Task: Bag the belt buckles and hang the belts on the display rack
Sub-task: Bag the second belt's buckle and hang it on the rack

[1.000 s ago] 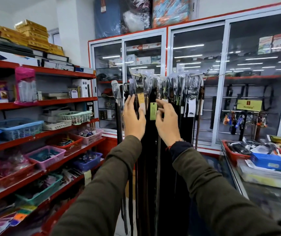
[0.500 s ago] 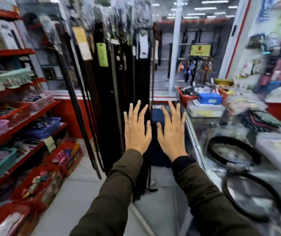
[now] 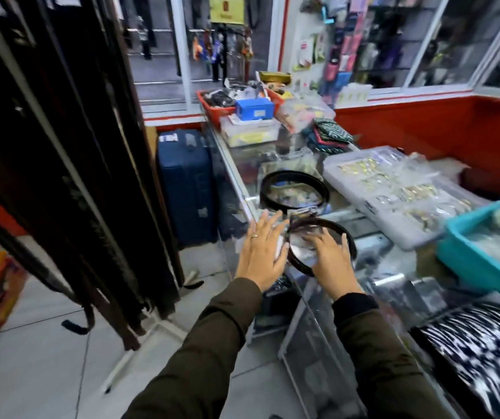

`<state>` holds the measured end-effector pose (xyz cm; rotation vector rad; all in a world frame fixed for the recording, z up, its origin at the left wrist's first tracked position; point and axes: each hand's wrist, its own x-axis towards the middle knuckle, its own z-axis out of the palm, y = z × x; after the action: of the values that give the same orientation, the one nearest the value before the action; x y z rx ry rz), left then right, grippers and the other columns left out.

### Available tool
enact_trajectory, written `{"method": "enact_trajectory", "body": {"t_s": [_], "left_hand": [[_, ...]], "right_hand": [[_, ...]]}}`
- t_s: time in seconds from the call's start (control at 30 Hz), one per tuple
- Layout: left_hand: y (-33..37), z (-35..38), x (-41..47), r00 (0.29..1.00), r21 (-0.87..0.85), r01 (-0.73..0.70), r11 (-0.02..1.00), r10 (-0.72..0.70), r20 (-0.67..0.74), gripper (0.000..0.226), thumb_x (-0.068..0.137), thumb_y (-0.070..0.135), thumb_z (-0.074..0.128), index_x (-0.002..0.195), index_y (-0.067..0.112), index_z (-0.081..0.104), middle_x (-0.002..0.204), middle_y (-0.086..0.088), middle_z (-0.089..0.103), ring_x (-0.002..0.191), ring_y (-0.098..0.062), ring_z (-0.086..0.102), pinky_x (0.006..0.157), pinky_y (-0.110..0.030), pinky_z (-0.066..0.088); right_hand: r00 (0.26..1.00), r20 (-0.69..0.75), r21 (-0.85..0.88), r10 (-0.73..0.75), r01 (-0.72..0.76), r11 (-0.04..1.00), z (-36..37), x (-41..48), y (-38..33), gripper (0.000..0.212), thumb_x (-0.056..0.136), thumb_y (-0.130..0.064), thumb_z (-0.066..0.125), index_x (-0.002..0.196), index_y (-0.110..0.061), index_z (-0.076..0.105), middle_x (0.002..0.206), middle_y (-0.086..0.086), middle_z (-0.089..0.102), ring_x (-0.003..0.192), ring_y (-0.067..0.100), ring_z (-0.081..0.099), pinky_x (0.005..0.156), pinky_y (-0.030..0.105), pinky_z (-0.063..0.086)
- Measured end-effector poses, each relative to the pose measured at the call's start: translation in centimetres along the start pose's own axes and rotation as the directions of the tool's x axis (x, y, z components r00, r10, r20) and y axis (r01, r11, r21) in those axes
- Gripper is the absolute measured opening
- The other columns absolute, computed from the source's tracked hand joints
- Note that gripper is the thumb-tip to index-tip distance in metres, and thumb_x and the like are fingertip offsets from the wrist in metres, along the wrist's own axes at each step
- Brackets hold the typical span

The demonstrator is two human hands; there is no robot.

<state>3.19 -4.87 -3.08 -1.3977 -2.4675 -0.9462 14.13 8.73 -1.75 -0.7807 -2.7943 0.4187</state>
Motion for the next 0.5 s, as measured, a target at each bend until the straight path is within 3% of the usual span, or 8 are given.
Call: {"method": "enact_trajectory", "body": {"t_s": [0.13,0.27,0.37,0.5], "left_hand": [[3.0,3.8,-0.4,0.963,-0.109,-0.023,0.994,0.051,0.264,0.074,0.094,0.067,0.037,0.15,0.019,0.041,0.157,-0.001,0.043,0.151,-0.02,0.028,0.127,-0.044,0.015],[5.2,6.1,-0.5,0.898,0.057,-0.065,0.996,0.033,0.439,0.091,0.08,0.084,0.04,0.143,0.019,0.05,0.14,-0.007,0.059,0.13,-0.027,0.052,0.119,-0.044,0.03],[5.7,6.5,-0.4,0.91,0.129,-0.106,0.986,0.044,0.412,0.065,0.087,0.063,0.053,0.133,0.018,0.057,0.129,-0.007,0.065,0.121,-0.028,0.057,0.114,-0.04,0.031],[5.2,5.4,-0.4,0.931,0.072,-0.077,0.994,0.045,0.362,0.043,0.09,0.035,0.059,0.13,0.02,0.062,0.124,-0.005,0.07,0.118,-0.028,0.06,0.107,-0.036,0.035]], "right_hand": [[0.989,0.143,0.072,0.022,-0.033,0.997,-1.9,-0.6,4.7,0.051,0.081,0.002,0.064,0.13,-0.013,0.066,0.137,0.01,0.065,0.138,0.028,0.052,0.114,0.039,0.033],[0.974,0.227,0.077,0.029,-0.048,0.996,-3.0,-0.7,6.4,0.05,0.072,0.011,0.058,0.113,-0.009,0.077,0.112,0.018,0.077,0.111,0.033,0.07,0.096,0.041,0.054],[0.976,0.216,0.083,0.002,-0.021,0.996,-3.2,-0.9,6.5,0.042,0.073,0.01,0.061,0.104,-0.012,0.08,0.101,0.016,0.08,0.102,0.032,0.074,0.091,0.038,0.057],[0.975,0.218,0.009,-0.037,0.036,0.999,-3.3,-1.0,6.3,0.034,0.08,-0.005,0.071,0.109,-0.019,0.08,0.108,0.009,0.08,0.11,0.03,0.069,0.099,0.037,0.051]]}}
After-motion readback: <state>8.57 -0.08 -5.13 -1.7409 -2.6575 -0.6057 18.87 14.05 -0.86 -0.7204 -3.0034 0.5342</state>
